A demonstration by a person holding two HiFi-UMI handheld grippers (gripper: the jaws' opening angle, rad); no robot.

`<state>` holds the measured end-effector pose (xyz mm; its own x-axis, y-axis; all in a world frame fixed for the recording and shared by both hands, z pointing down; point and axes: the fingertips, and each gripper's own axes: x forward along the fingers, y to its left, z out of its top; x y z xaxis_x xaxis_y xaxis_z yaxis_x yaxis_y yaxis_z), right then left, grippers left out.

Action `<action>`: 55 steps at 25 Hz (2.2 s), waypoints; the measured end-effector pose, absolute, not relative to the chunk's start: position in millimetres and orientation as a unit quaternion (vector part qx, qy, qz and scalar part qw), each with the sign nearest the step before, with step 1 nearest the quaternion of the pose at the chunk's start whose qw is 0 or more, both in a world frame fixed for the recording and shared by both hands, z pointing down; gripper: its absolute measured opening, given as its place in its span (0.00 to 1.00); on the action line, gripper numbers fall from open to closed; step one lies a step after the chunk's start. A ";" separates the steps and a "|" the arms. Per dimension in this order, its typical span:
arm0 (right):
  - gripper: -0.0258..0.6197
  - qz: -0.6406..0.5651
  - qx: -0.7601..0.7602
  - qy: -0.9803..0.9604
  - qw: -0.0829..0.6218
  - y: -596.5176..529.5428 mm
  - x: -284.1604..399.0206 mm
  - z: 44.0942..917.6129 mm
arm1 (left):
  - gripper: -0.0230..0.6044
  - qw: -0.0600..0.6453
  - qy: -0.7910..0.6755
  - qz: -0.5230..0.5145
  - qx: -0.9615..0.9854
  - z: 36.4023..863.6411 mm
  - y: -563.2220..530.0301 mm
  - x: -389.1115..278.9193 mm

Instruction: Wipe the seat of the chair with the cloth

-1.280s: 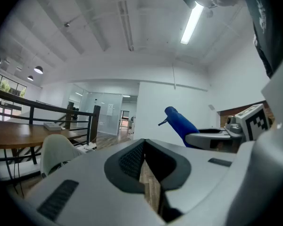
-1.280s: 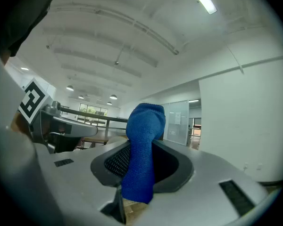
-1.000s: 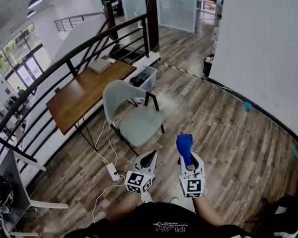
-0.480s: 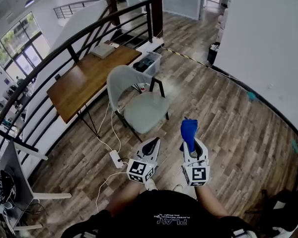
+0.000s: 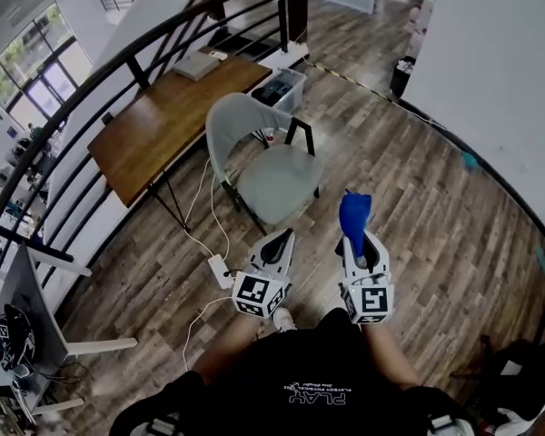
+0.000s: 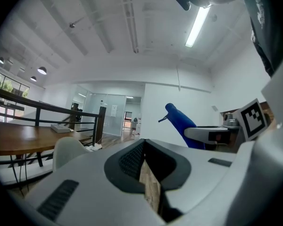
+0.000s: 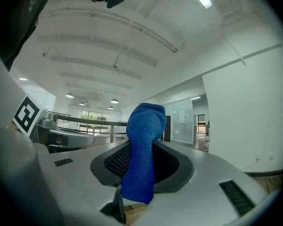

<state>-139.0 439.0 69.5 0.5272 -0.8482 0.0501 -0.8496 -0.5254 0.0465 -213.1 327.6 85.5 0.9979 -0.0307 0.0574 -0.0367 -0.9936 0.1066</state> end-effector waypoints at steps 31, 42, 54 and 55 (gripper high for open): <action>0.23 0.051 0.811 -0.583 0.003 418.1 49.2 105.7 | 0.04 0.043 -0.117 0.070 0.990 103.9 323.1 -39.8; 0.23 0.062 0.786 -0.615 -0.010 353.6 66.1 106.7 | 0.04 0.064 -0.147 0.048 0.986 104.4 271.0 -28.5; 0.23 0.070 0.759 -0.647 0.007 229.3 91.9 109.4 | 0.04 0.055 -0.187 0.040 0.980 97.0 153.6 -14.4; 0.23 0.073 0.757 -0.649 0.009 218.7 93.0 110.8 | 0.04 0.053 -0.194 0.038 0.979 94.8 141.3 -16.4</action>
